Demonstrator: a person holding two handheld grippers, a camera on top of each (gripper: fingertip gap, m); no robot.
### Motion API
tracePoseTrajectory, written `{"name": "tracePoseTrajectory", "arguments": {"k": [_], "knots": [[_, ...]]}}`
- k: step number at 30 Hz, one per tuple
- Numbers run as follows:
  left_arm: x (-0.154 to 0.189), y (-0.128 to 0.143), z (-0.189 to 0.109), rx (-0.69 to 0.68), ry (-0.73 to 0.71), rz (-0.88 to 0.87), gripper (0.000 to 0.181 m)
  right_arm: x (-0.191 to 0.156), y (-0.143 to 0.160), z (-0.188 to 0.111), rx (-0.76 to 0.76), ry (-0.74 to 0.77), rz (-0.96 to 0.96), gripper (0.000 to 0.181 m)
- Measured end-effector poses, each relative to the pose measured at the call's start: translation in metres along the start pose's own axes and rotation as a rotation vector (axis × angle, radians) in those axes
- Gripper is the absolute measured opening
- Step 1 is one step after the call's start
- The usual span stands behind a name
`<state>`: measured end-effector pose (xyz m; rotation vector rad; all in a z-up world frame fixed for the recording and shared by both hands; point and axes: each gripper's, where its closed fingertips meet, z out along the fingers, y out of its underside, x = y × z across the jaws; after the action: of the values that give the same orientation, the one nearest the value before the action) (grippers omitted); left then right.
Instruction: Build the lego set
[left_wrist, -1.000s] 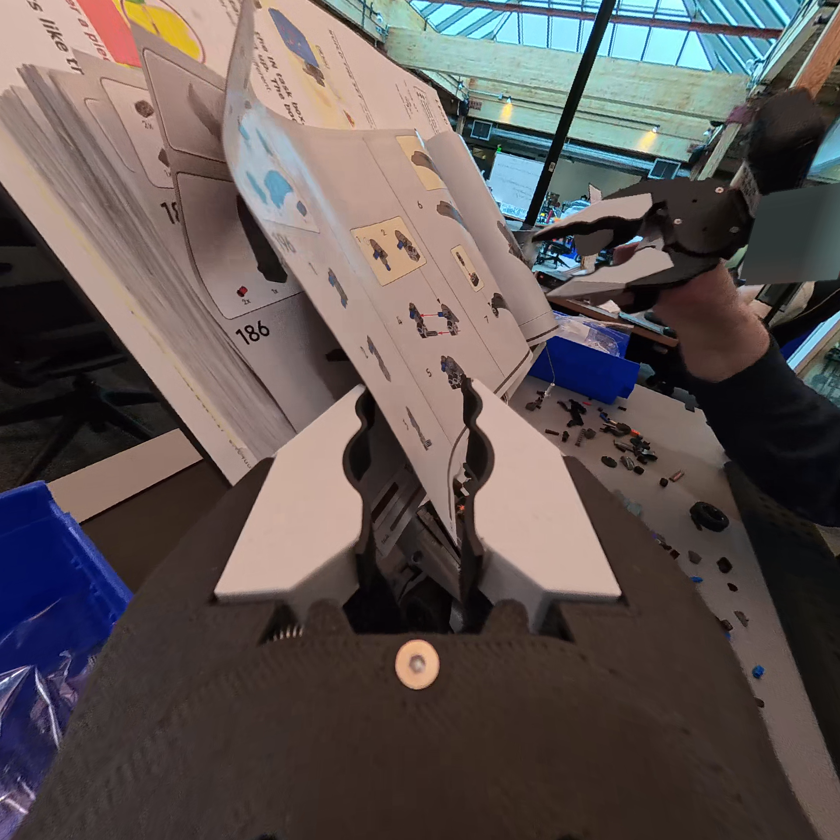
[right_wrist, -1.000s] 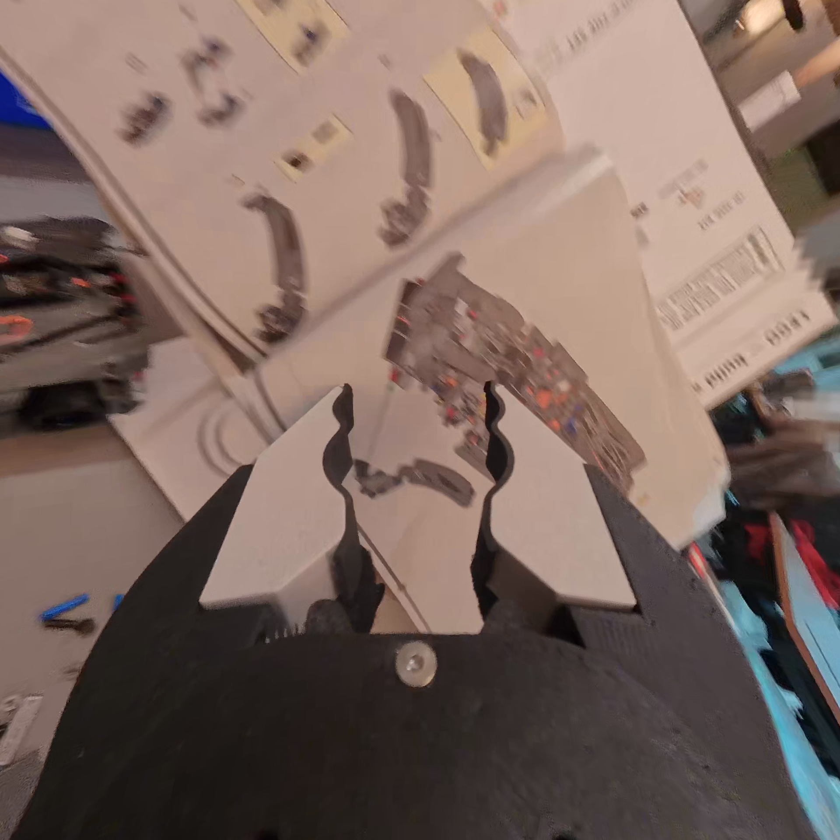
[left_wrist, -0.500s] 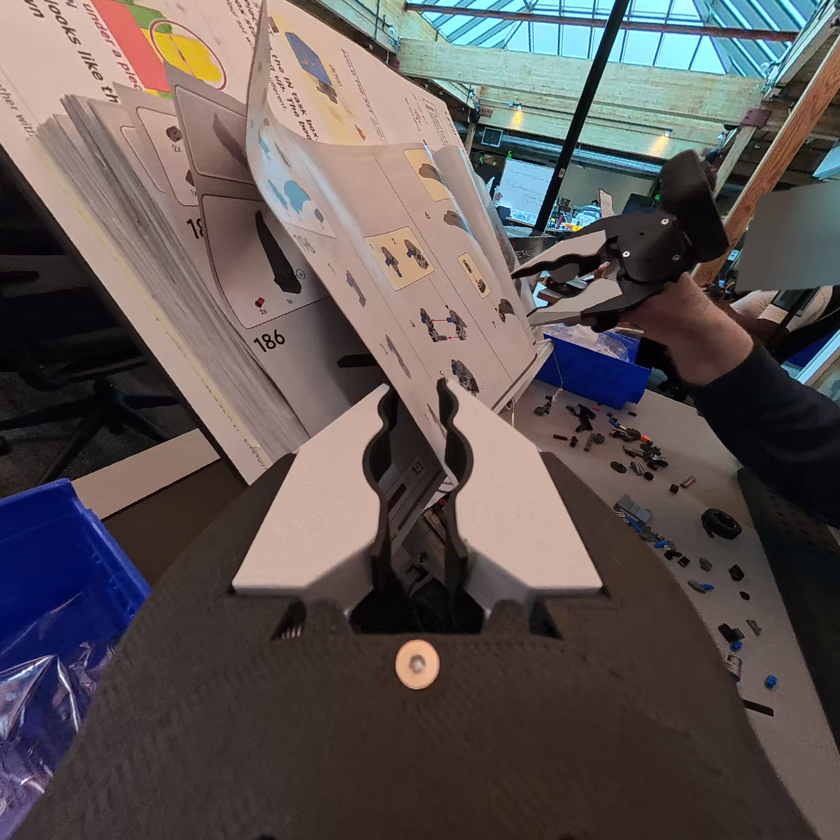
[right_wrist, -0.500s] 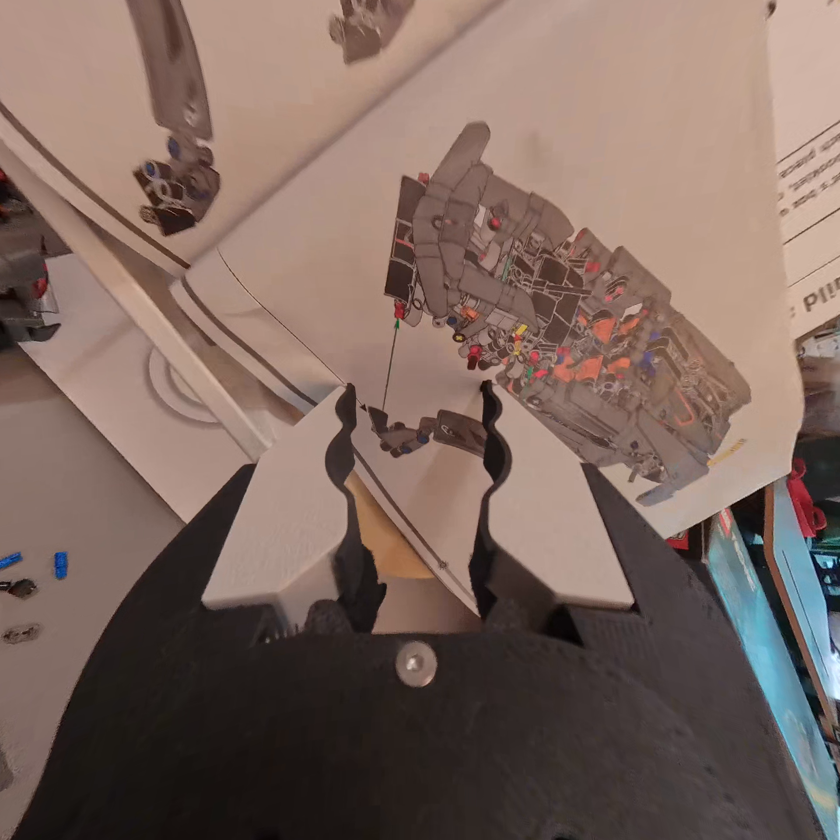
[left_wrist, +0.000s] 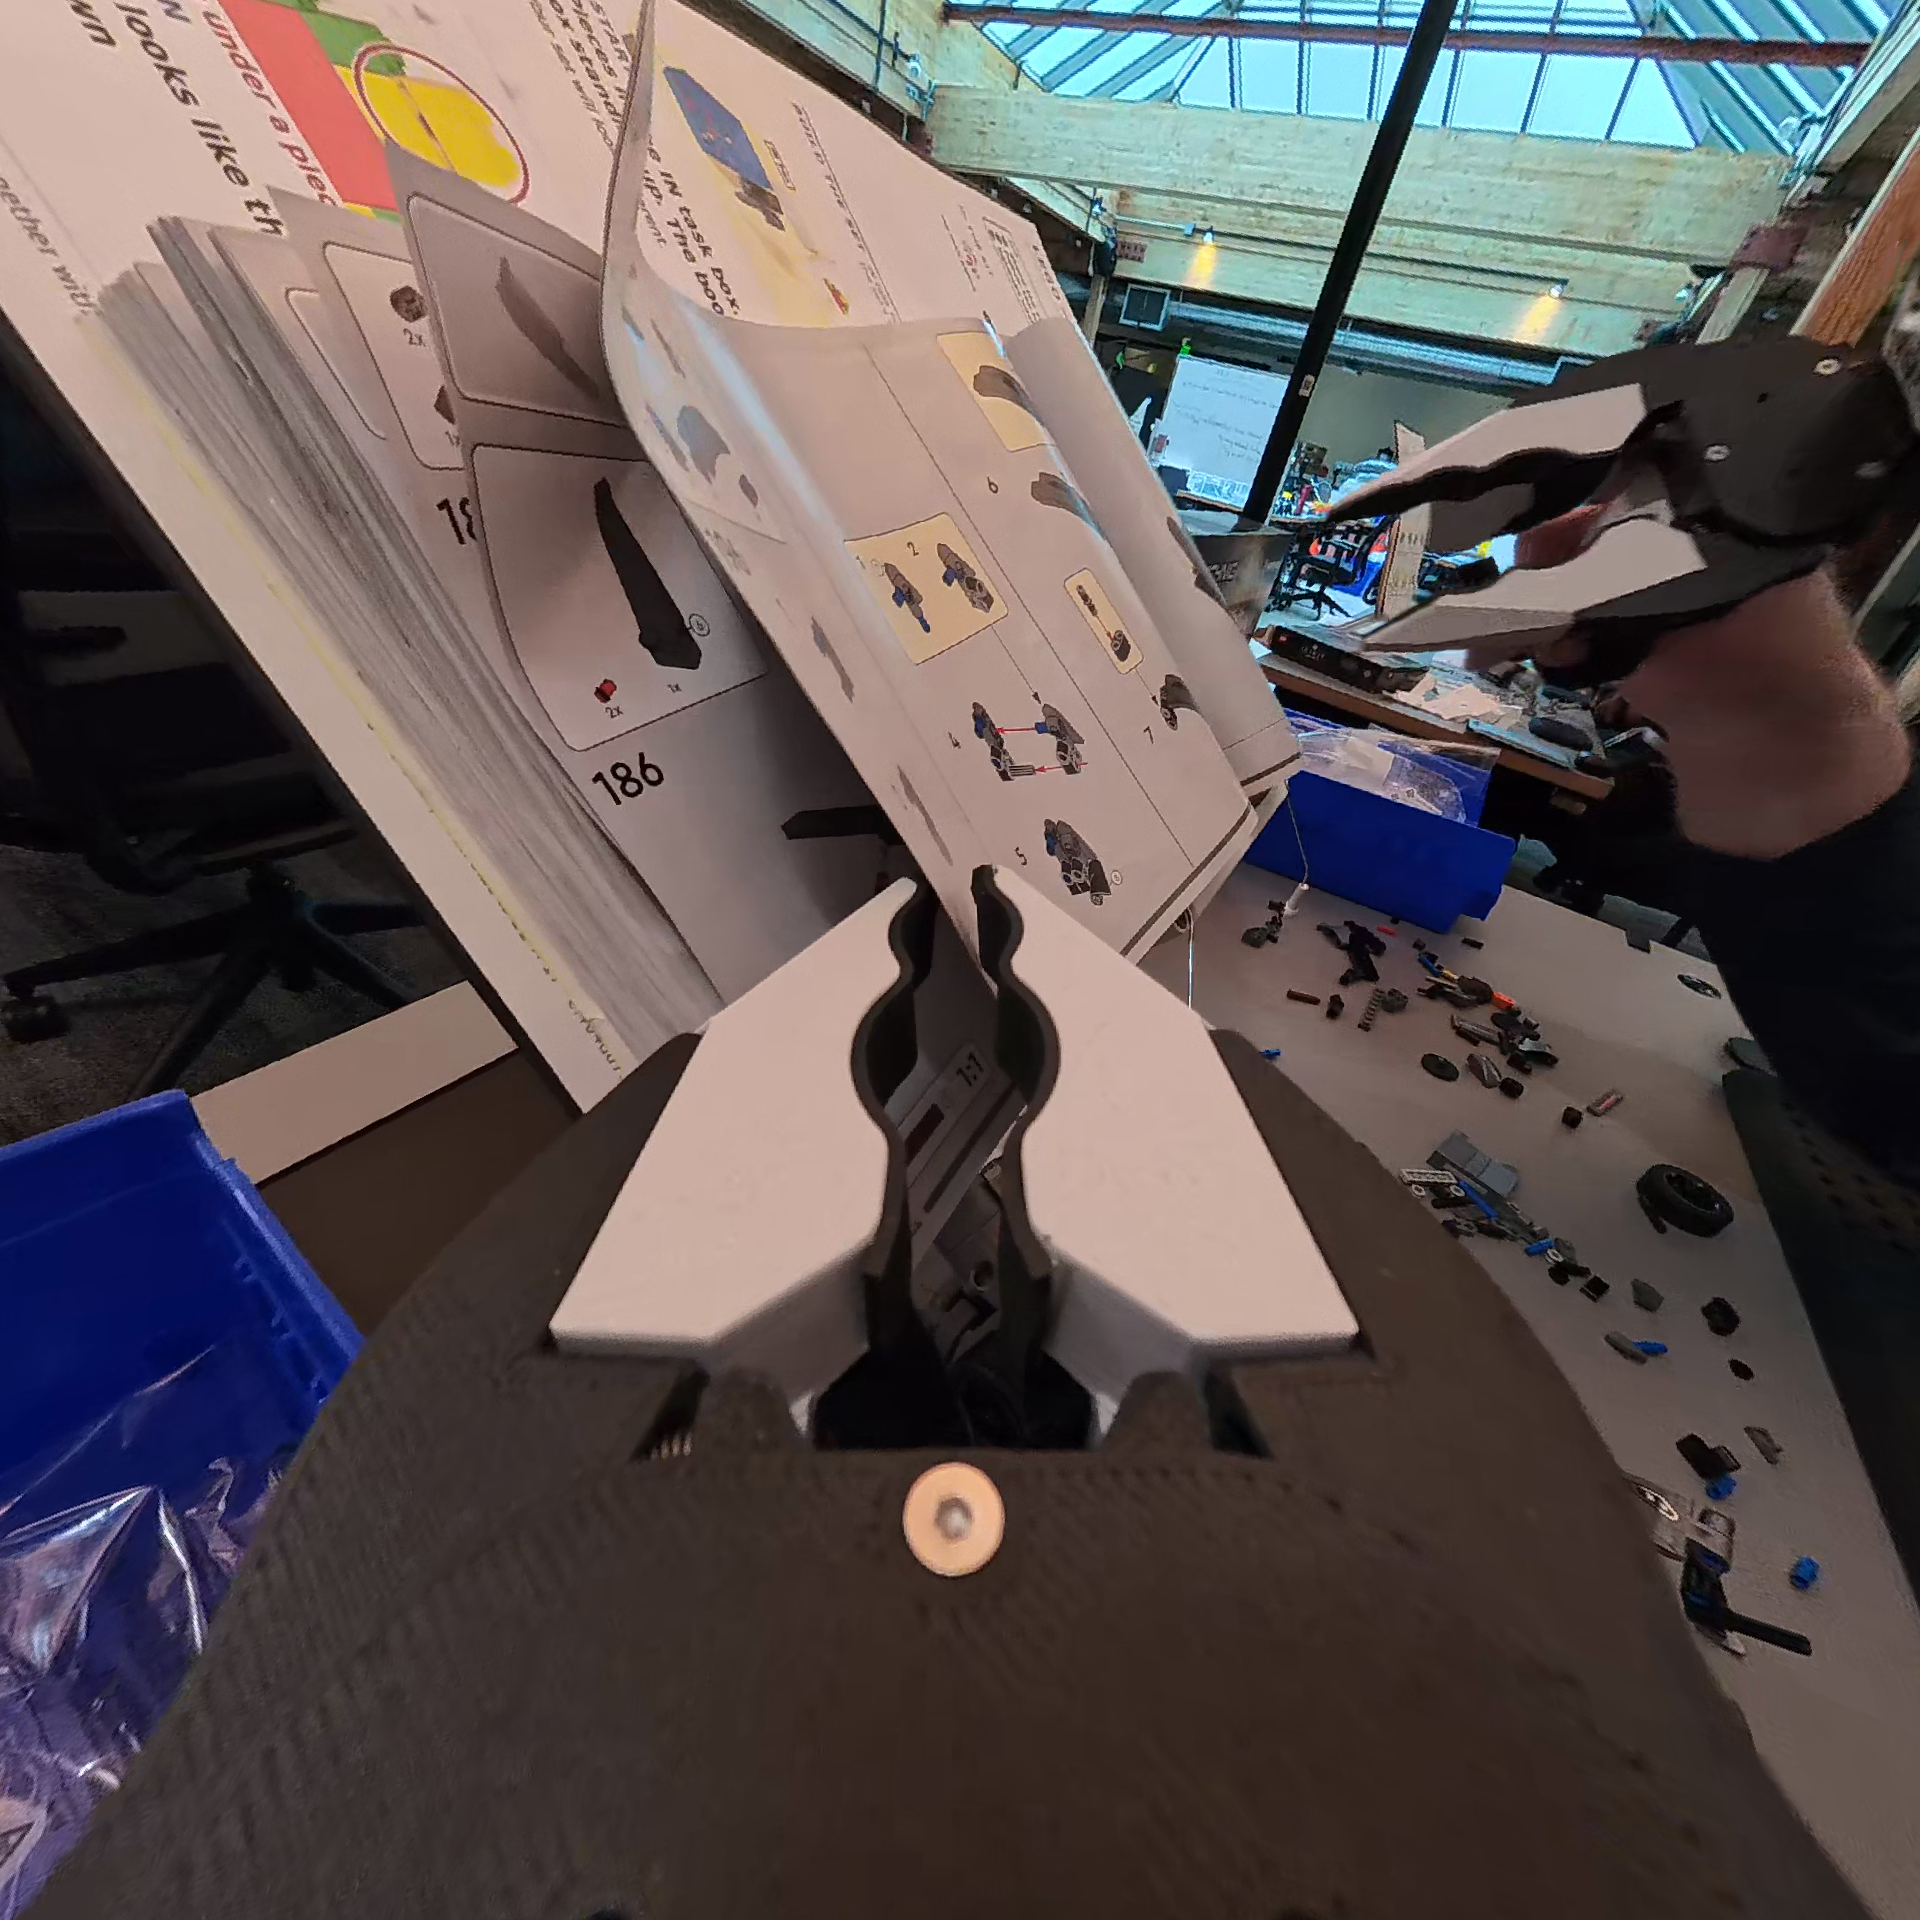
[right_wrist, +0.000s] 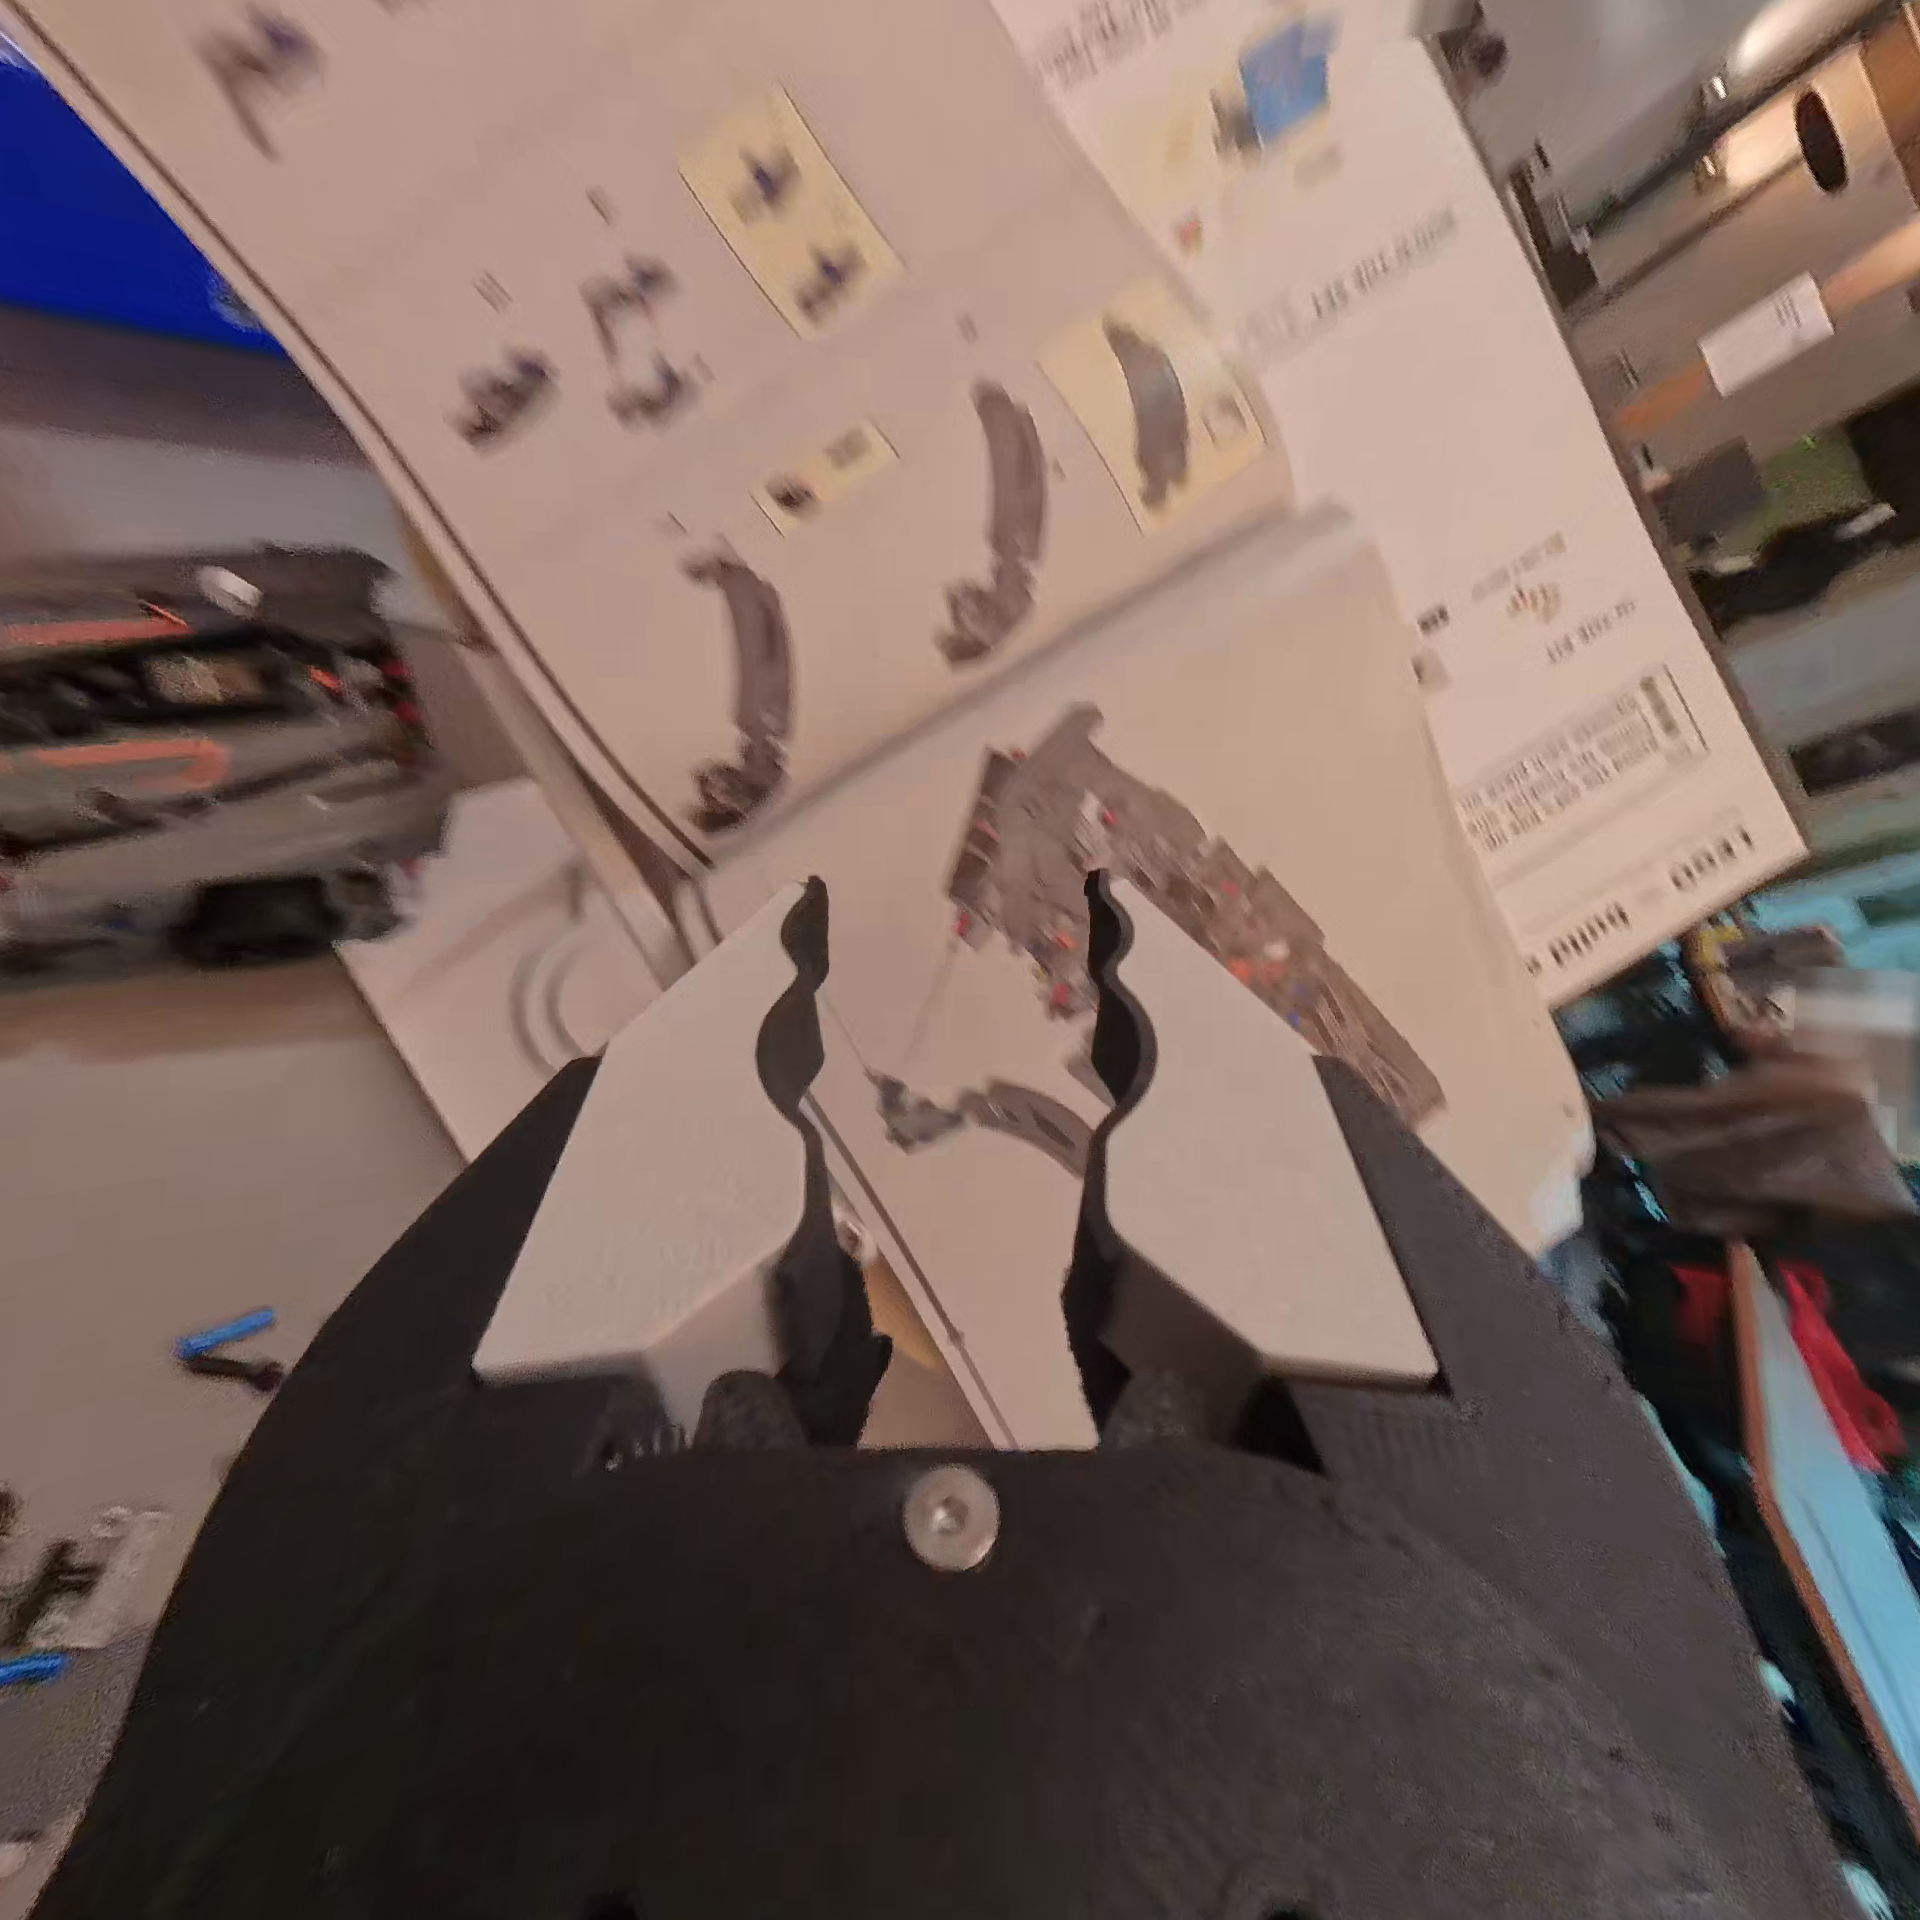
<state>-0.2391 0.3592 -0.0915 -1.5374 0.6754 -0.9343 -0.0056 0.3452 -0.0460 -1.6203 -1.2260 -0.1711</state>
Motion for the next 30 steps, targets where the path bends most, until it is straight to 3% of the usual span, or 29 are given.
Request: {"name": "tracePoseTrajectory", "arguments": {"k": [3, 6, 8, 17, 23, 30], "knots": [[0.001, 0.001, 0.001, -0.004, 0.0, 0.002, 0.004, -0.026, -0.007, 0.017, -0.002, -0.085, -0.025, 0.045], [0.002, 0.0, 0.002, -0.002, -0.003, 0.002, 0.003, -0.028, 0.018, 0.043, -0.131, -0.041, -0.07, 0.046], [0.003, -0.001, 0.002, 0.002, 0.0, 0.0, 0.001, -0.029, 0.03, 0.053, -0.167, -0.039, -0.057, 0.036], [-0.002, -0.002, -0.002, 0.012, -0.014, -0.01, 0.0, -0.022, 0.04, 0.053, -0.112, -0.142, 0.103, 0.029], [-0.003, -0.001, -0.001, 0.008, -0.021, -0.006, 0.0, -0.013, 0.062, 0.065, -0.127, -0.1, 0.09, 0.0], [-0.002, -0.001, 0.0, 0.004, -0.023, -0.002, 0.0, -0.014, 0.062, 0.065, -0.163, -0.056, 0.021, 0.0]]}}
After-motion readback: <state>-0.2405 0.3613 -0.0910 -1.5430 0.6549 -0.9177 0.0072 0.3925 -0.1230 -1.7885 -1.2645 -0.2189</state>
